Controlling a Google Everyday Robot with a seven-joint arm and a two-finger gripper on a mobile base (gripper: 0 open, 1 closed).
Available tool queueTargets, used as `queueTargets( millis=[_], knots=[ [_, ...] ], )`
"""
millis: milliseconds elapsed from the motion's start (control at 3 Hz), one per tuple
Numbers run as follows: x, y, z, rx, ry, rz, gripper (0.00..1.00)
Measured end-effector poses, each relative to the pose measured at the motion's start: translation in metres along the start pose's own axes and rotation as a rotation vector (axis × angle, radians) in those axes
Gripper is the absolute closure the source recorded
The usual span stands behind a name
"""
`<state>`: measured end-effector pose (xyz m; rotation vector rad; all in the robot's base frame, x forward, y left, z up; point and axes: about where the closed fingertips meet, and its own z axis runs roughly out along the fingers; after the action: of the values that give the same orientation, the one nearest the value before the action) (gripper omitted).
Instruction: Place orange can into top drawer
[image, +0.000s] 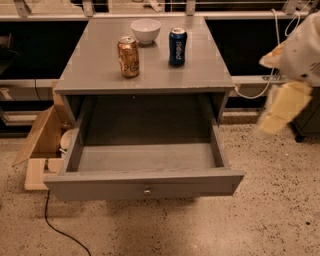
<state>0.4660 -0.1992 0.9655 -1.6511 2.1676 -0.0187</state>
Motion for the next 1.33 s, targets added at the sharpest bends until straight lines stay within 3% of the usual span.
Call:
queueTargets(
  millis=[333, 667, 1000, 1333],
  knots=[
    [-0.035, -0.031, 0.053, -0.012, -0.212, 0.068, 0.0],
    [-0.08, -0.072, 0.087, 0.035, -0.441, 0.14, 0.0],
    [-0.08, -0.072, 0.087, 0.033, -0.44, 0.139, 0.0],
    [-0.101, -0.085, 0.112, 0.017, -0.521, 0.143, 0.0]
  ],
)
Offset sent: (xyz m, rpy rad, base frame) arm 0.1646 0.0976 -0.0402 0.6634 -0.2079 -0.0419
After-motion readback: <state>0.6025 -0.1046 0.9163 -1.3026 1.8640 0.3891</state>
